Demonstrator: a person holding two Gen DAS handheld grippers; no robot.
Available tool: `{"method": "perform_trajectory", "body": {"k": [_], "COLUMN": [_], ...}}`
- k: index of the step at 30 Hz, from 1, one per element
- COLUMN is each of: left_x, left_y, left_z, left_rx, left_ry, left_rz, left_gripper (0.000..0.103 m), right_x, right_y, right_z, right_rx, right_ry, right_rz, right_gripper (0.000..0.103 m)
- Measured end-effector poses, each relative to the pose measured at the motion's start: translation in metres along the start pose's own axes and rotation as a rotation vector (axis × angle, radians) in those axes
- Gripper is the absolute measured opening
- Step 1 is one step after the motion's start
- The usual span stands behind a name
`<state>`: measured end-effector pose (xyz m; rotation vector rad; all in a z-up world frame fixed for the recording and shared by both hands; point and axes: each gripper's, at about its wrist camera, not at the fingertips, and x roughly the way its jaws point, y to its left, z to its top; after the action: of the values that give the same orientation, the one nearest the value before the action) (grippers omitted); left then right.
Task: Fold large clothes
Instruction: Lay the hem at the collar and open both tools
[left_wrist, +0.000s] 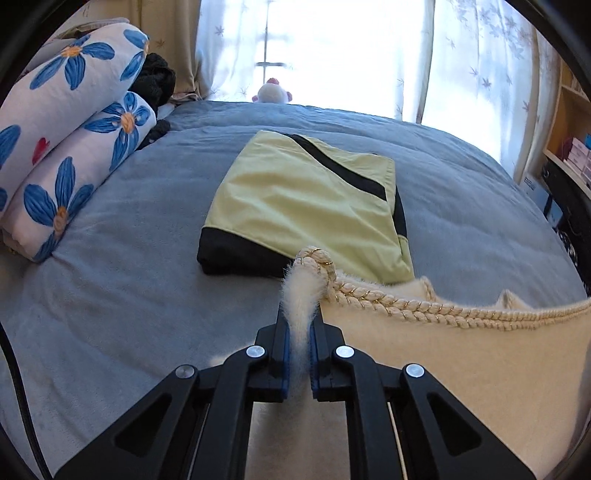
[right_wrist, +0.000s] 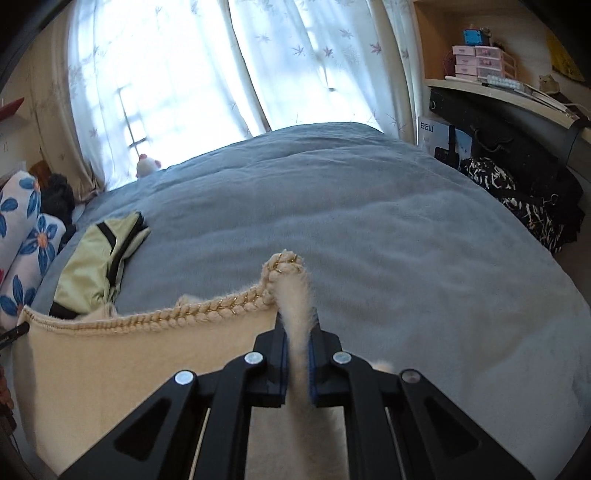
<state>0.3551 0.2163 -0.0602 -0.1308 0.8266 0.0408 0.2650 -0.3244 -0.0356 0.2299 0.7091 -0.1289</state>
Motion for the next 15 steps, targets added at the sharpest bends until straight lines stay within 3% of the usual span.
{"method": "perform_trajectory", "body": {"k": [5,8,11,15], "left_x": [0.051,0.083,0.105,0.109], "left_y": [0.002,0.003,0.012,0.022], "left_z": [-0.002,-0.014,-0.030,-0.032], "left_rx": [-0.024,-0.009,-0.043,-0.085], "left_ry": [0.039,0.071,0.101,0.103], "left_rz": [0.039,0.074,0.056,0.025], "left_gripper": [0.006,0.006,0.007,0.011], "right_x": [0.049,0.085,0.108,0.111], "right_y": [0.004,-0.001,-0.011,-0.015], "right_z": [-0.003,-0.013,-0.029,-0.031], "right_rx": [0.016,0.029,0.061,0.080], "right_ry": [0.045,0.121,0.191,0.210], "right_rz": [-0.058,-0.105,-0.109,-0.115], "right_gripper": [0.007,0.007,0.007,0.011]}}
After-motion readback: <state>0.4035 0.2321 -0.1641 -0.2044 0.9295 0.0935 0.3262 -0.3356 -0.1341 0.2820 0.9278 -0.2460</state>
